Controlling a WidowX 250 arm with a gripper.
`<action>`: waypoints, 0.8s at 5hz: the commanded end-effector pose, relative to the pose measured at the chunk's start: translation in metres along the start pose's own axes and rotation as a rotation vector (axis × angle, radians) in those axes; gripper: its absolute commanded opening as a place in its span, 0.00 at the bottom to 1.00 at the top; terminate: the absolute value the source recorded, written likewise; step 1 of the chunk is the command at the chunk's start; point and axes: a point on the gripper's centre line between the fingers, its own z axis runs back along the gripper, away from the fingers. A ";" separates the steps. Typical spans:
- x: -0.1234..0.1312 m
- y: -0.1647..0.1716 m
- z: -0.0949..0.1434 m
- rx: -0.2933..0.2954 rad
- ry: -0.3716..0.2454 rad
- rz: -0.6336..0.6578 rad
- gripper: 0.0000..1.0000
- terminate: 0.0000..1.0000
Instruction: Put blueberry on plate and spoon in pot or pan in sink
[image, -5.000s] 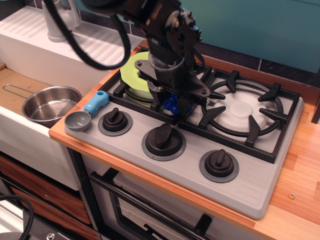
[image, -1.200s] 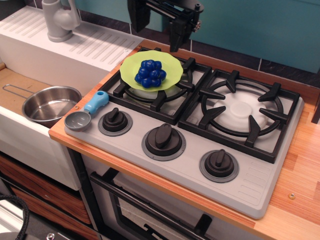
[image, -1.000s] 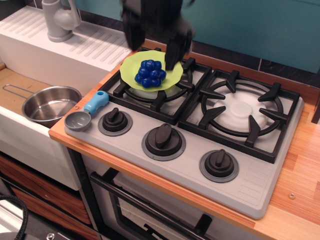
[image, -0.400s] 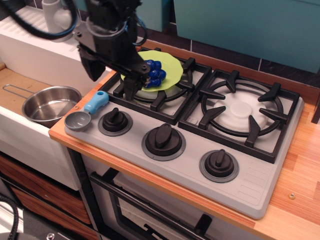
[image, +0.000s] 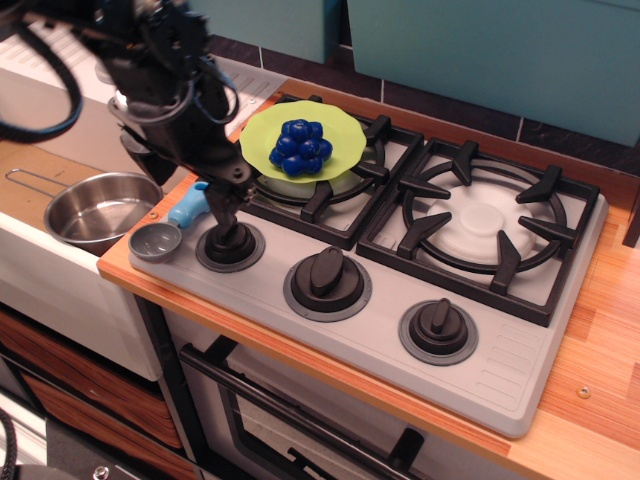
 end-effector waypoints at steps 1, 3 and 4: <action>0.021 0.024 -0.005 0.005 -0.072 -0.045 1.00 0.00; 0.029 0.036 -0.009 0.001 -0.095 -0.066 1.00 0.00; 0.032 0.038 -0.012 0.005 -0.031 -0.027 1.00 0.00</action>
